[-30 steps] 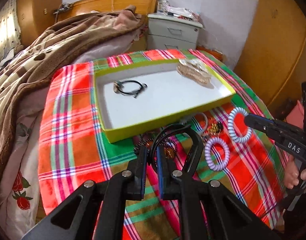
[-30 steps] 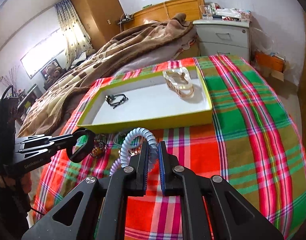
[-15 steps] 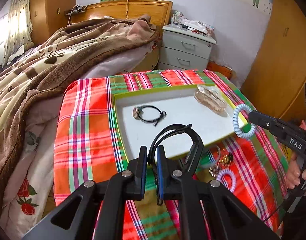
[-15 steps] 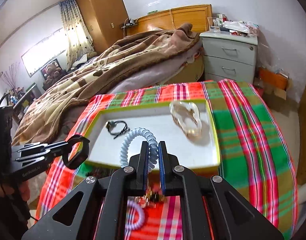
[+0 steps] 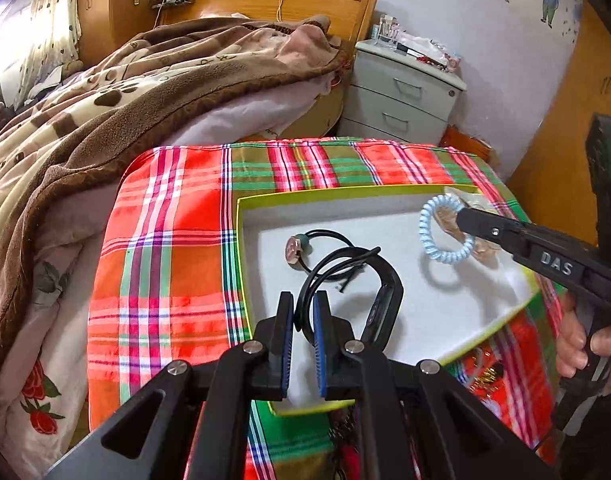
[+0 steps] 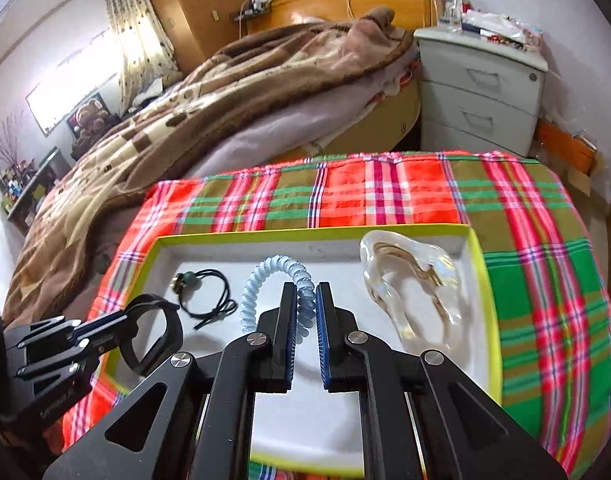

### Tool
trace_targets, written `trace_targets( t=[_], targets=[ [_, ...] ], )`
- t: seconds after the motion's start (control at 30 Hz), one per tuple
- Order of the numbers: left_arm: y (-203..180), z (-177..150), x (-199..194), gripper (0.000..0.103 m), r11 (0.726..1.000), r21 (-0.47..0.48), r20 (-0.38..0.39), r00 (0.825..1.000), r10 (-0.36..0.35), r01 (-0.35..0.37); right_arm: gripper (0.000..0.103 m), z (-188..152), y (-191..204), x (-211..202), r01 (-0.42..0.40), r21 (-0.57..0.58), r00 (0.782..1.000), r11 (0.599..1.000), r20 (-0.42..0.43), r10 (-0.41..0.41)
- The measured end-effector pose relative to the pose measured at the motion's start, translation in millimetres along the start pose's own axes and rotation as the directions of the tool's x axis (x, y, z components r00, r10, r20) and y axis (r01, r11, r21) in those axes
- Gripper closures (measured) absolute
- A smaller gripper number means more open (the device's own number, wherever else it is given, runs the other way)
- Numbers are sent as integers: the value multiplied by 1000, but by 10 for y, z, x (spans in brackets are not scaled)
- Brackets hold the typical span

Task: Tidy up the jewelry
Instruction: 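Place the blue coil in the box with right gripper while left places the watch band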

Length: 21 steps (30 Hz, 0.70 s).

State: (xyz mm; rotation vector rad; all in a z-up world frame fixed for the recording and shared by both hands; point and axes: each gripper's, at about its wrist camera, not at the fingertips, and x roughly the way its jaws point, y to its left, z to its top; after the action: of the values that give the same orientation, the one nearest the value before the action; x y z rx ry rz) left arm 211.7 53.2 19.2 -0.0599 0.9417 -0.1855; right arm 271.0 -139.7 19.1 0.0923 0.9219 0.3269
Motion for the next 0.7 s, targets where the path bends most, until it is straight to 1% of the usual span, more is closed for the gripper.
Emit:
trace_targets(
  t=[0.07, 0.27, 0.47, 0.7],
  targets=[
    [18, 9, 73, 93, 1000, -13, -17, 1000, -16, 16, 93, 34, 20, 91, 3, -7, 1000, 1000, -18, -4],
    [31, 40, 190, 93, 1000, -16, -35, 999, 2, -3, 93, 90, 63, 279, 16, -31, 998, 999, -54, -18],
    [60, 40, 272, 92, 1000, -19, -55, 998, 11, -12, 93, 100, 53, 382, 37, -53, 996, 998, -77, -41],
    [59, 49, 299, 92, 1000, -25, -59, 998, 10, -12, 93, 103, 37, 456, 43, -47, 995, 998, -90, -47]
  ],
)
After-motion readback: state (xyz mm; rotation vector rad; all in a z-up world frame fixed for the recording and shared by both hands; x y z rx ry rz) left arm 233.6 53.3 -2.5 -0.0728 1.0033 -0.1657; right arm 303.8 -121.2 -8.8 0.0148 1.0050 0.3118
